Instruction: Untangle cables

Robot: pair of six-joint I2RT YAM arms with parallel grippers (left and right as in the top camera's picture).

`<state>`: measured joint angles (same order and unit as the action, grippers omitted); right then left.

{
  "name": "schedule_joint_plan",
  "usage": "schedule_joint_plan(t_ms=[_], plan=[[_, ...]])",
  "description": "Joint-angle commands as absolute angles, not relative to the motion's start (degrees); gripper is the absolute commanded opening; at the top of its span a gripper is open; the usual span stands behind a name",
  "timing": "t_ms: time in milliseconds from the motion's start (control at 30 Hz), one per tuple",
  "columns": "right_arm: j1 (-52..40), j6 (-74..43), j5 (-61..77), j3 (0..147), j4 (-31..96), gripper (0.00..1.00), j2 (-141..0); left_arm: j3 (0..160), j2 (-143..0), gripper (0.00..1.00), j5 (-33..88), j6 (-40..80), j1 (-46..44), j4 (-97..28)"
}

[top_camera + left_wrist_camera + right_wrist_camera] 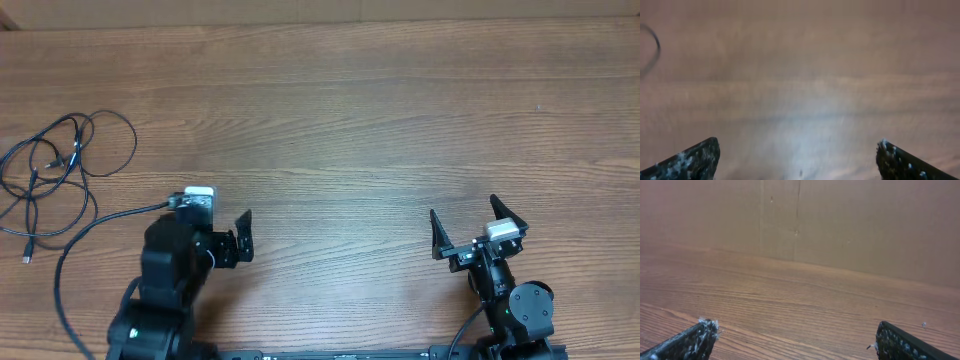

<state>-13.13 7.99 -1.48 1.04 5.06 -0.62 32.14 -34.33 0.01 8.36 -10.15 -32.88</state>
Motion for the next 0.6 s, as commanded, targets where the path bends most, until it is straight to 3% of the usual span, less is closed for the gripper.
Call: schedule_joint_plan(t_ms=[0, 567], plan=[[-13.10, 8.43, -1.23, 0.45, 4.71, 1.00, -0.14, 31.59, -29.82, 0.99, 0.45, 7.70, -10.15, -29.39], [-13.10, 8.43, -1.26, 0.45, 4.71, 1.00, -0.14, 27.59, -9.65, 1.00, 0.43, 7.70, -10.15, -5.04]])
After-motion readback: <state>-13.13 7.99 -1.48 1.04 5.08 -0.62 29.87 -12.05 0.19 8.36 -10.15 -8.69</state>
